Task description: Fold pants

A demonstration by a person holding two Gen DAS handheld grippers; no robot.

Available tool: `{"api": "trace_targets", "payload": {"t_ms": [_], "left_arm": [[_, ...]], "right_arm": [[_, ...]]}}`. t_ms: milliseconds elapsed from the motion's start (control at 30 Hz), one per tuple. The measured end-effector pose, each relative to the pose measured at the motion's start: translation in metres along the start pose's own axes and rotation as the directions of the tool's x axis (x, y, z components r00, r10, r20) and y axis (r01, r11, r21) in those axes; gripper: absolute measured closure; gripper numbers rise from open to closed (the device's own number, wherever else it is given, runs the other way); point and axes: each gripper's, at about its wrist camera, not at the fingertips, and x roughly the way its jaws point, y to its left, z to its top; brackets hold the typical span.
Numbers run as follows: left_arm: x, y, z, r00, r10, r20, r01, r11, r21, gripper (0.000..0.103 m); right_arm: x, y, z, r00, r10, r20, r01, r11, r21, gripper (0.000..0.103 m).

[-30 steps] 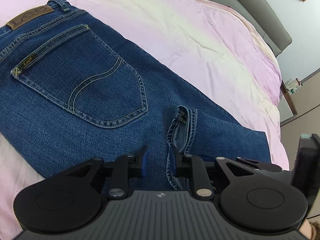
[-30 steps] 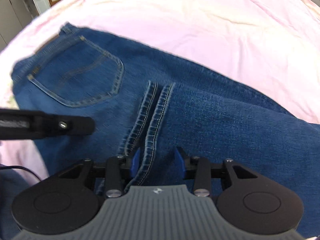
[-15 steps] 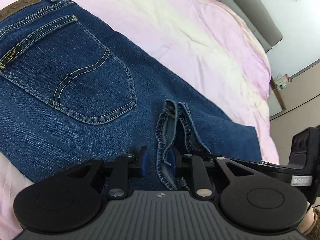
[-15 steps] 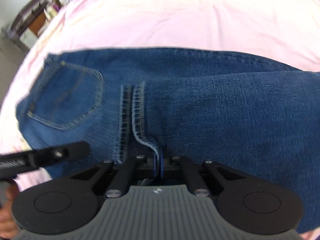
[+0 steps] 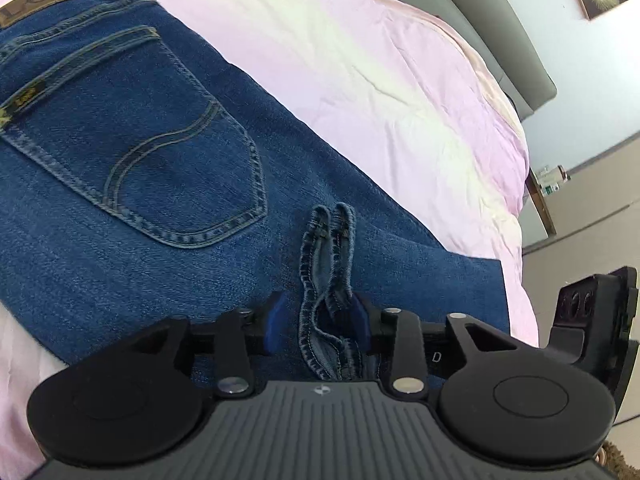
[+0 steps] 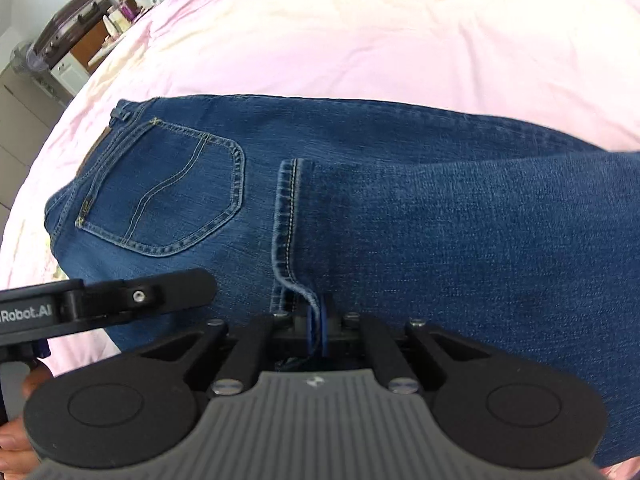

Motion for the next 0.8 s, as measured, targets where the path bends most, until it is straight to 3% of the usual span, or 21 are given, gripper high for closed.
{"api": "trace_targets", "payload": {"t_ms": [33,100,233,333,400,467,667,800], "left_arm": [[0.002,-0.002,0.001,1.0,0.001,-0.011,-0.001,1.0,0.013,0.061],[0.006,-0.007,0.003,1.0,0.007,-0.023,-0.006,0.999,0.034,0.059],[0.003,-0.008,0.003,1.0,-0.011,-0.012,0.012,0.999,0.034,0.049],[0.011,-0.019,0.003,0.999,-0.013,-0.048,0.017,0.996,0.09,0.039],[0.02,-0.035,0.001,0.996,0.009,-0.084,0.004,0.988,0.153,0.036],[0.026,-0.044,0.0,0.994,0.031,-0.104,-0.012,0.983,0.184,0.035],[0.036,-0.028,0.001,0.99,0.041,-0.138,-0.029,0.996,0.084,0.032],[0.055,-0.03,0.0,0.982,0.107,-0.158,-0.09,0.99,0.109,0.033]], "right_arm": [[-0.001,-0.003,0.0,1.0,0.021,-0.003,-0.021,1.0,0.016,0.096],[-0.003,-0.009,0.0,0.997,0.076,-0.02,-0.075,0.997,0.037,0.076],[-0.026,-0.012,-0.004,0.994,0.103,0.038,-0.104,0.995,0.006,0.074],[-0.045,-0.021,-0.008,0.992,0.08,0.093,-0.079,0.997,-0.011,0.075],[-0.049,-0.026,-0.014,0.995,0.016,0.095,-0.013,1.0,-0.025,0.091],[-0.042,-0.029,-0.02,0.998,-0.001,0.071,0.003,0.999,-0.032,0.097],[-0.016,-0.021,-0.032,0.993,0.087,0.077,-0.083,0.995,-0.054,0.097],[-0.006,-0.029,-0.032,0.991,0.108,0.074,-0.106,0.994,-0.037,0.097]]}}
